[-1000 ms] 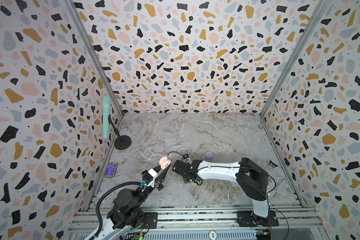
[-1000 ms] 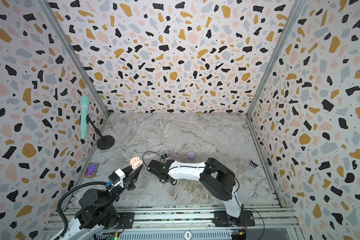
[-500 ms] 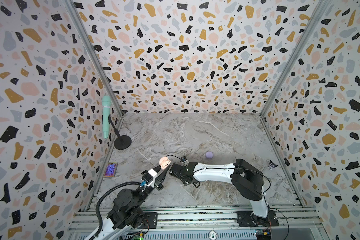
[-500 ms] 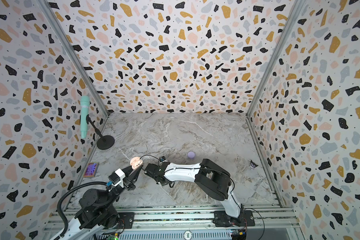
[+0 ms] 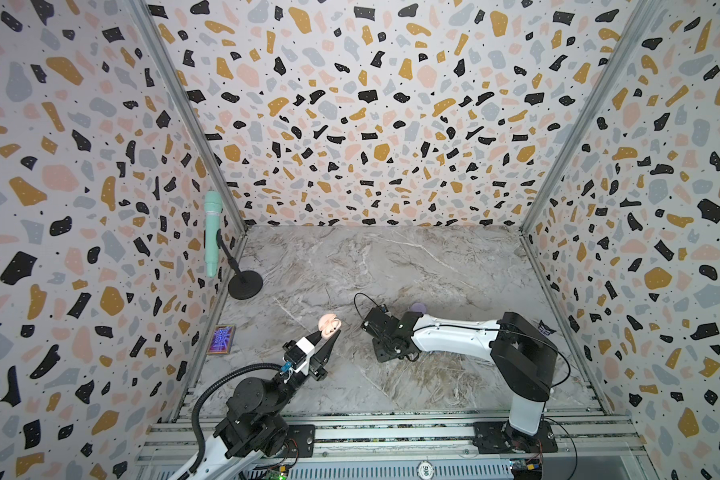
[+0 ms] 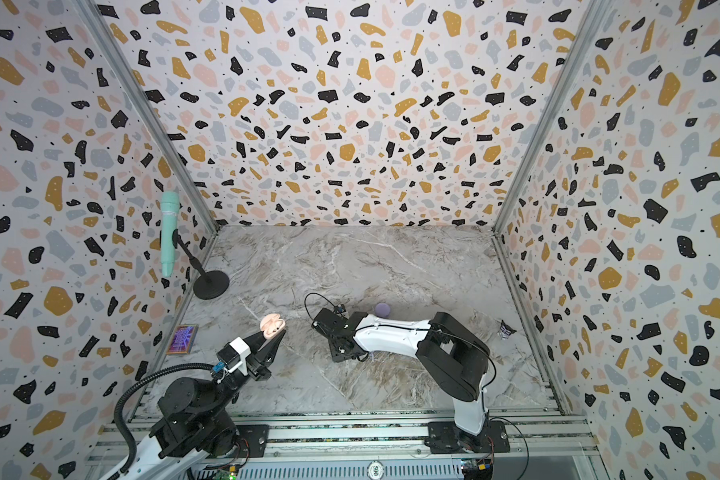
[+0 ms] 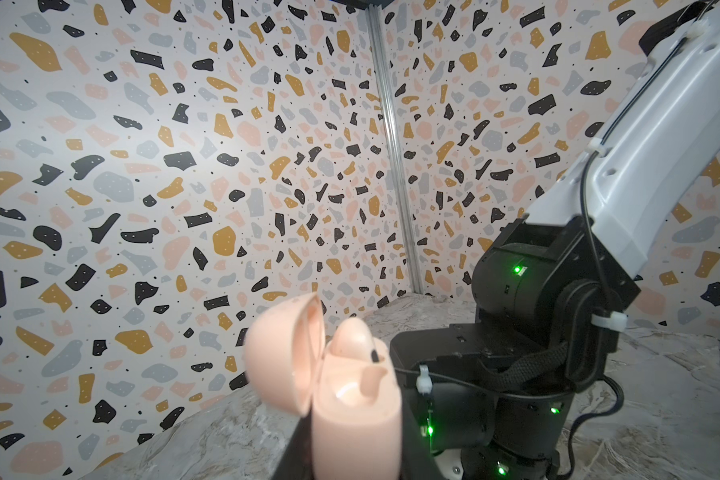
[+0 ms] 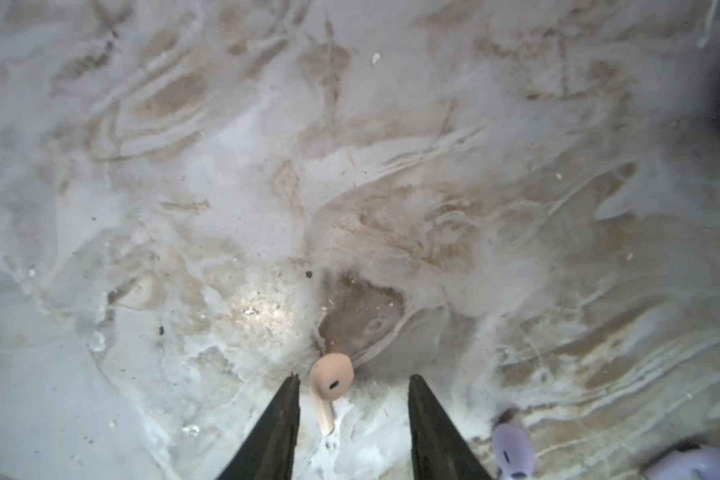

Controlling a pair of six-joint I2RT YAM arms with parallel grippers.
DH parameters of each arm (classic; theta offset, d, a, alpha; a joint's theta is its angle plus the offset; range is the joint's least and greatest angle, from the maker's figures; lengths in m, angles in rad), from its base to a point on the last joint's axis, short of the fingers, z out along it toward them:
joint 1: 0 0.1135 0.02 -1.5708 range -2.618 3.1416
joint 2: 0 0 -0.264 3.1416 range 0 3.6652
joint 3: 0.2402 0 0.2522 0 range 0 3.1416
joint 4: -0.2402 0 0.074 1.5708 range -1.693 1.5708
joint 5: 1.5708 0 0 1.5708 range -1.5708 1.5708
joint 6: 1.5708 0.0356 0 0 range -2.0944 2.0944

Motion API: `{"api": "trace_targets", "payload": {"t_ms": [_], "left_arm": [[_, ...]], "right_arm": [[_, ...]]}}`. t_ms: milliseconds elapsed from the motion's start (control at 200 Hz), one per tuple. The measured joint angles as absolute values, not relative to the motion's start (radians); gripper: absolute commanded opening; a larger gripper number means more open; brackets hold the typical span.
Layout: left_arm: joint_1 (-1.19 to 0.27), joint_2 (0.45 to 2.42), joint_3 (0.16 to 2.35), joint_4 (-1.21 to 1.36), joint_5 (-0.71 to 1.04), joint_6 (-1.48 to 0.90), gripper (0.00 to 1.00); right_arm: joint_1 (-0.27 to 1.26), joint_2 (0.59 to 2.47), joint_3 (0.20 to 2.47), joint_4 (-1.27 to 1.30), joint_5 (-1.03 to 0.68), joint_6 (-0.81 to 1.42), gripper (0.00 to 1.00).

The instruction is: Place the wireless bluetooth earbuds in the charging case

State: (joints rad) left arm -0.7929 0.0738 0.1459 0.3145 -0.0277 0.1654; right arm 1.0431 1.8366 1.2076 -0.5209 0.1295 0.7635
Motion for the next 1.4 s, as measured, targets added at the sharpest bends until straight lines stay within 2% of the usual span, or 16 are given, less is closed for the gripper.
{"api": "trace_targets", "payload": {"t_ms": [410, 1396], "left_arm": [[-0.793, 0.074, 0.146, 0.315, -0.028, 0.165, 0.0], [-0.793, 0.074, 0.146, 0.315, -0.028, 0.165, 0.0]], "right_arm": [[0.982, 1.82, 1.153, -0.44, -0.075, 0.736, 0.43], [0.95, 1.851, 1.157, -0.411, -0.121, 0.728, 0.33]]}}
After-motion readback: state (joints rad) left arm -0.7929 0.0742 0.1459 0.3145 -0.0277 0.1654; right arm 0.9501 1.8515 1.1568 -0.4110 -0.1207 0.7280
